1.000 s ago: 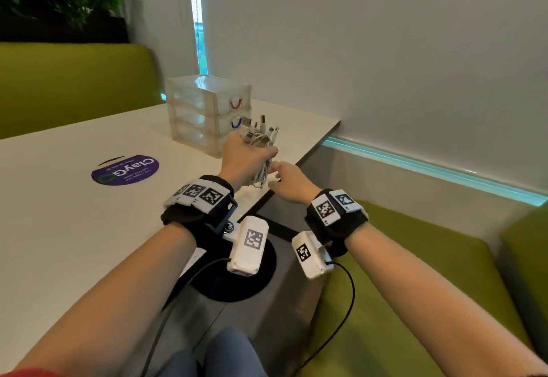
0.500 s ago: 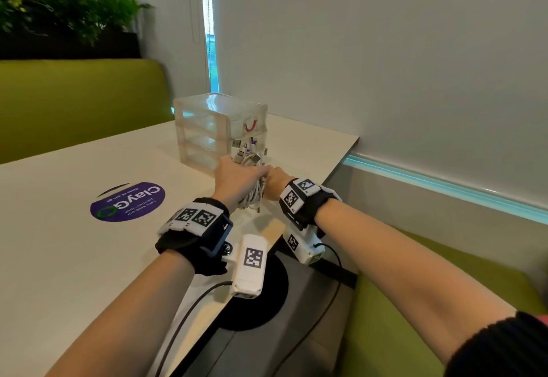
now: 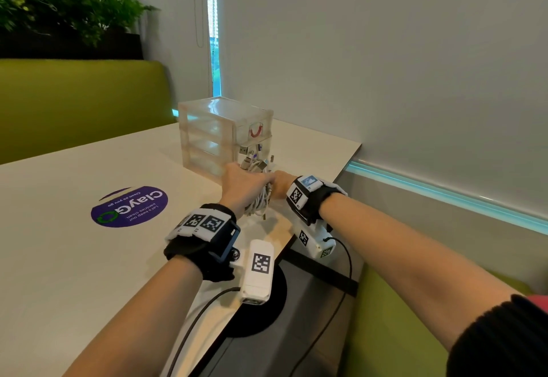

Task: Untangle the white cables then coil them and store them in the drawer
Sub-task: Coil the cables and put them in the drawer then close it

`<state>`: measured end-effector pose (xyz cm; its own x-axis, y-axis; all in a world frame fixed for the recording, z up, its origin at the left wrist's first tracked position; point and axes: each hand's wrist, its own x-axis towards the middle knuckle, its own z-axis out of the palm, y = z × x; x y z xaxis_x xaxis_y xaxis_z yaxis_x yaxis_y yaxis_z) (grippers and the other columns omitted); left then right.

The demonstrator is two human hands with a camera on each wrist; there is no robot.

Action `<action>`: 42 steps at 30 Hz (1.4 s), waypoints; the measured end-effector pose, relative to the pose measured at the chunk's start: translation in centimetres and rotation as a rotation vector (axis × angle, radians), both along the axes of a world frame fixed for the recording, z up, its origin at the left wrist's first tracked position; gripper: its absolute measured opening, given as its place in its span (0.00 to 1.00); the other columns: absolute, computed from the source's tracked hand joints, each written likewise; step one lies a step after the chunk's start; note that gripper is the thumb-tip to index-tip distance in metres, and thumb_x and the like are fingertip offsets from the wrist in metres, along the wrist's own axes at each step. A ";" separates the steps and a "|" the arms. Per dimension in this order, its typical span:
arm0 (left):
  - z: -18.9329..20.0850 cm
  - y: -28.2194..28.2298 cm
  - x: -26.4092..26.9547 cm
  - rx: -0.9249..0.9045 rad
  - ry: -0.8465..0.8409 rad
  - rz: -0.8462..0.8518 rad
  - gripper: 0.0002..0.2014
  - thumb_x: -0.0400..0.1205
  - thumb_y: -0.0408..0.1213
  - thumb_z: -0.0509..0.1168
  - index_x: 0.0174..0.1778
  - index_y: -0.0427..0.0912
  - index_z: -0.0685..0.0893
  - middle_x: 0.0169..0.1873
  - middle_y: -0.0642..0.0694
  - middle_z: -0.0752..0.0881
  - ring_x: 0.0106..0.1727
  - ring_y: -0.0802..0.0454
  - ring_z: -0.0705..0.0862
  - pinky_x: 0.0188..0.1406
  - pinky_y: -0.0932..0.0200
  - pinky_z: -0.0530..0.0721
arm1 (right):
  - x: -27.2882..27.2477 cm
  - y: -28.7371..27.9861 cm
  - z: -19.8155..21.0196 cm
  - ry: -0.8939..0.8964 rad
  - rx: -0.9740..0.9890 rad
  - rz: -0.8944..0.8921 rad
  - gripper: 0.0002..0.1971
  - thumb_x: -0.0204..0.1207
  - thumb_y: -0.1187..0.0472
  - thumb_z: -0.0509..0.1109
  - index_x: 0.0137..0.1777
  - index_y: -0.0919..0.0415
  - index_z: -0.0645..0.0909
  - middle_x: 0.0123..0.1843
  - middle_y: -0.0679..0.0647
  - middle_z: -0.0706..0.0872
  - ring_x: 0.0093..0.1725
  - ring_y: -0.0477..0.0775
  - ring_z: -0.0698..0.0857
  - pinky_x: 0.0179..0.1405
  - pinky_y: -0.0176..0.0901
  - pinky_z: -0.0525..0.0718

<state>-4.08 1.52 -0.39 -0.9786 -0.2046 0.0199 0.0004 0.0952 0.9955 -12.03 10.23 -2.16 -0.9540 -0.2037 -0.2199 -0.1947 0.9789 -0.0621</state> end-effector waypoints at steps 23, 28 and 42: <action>2.0 2.3 9.1 -0.529 0.412 -0.209 0.08 0.70 0.39 0.73 0.36 0.52 0.79 0.36 0.52 0.86 0.46 0.52 0.85 0.50 0.55 0.85 | 16.3 2.0 -5.2 0.788 -0.339 -0.024 0.14 0.67 0.58 0.71 0.50 0.64 0.82 0.54 0.63 0.81 0.56 0.67 0.77 0.48 0.56 0.73; 2.3 1.6 9.1 -0.587 0.384 -0.245 0.09 0.69 0.38 0.74 0.42 0.48 0.83 0.38 0.49 0.87 0.47 0.51 0.87 0.50 0.54 0.86 | 16.1 1.8 -4.9 0.826 -0.342 0.043 0.12 0.66 0.54 0.65 0.39 0.62 0.84 0.45 0.61 0.86 0.53 0.60 0.76 0.45 0.50 0.69; 1.5 0.2 8.5 -0.540 0.370 -0.253 0.15 0.71 0.31 0.72 0.29 0.52 0.74 0.28 0.54 0.81 0.34 0.56 0.82 0.35 0.69 0.82 | 20.8 4.5 -5.7 0.870 -0.463 0.310 0.10 0.65 0.51 0.65 0.32 0.58 0.77 0.42 0.51 0.84 0.41 0.53 0.83 0.51 0.56 0.78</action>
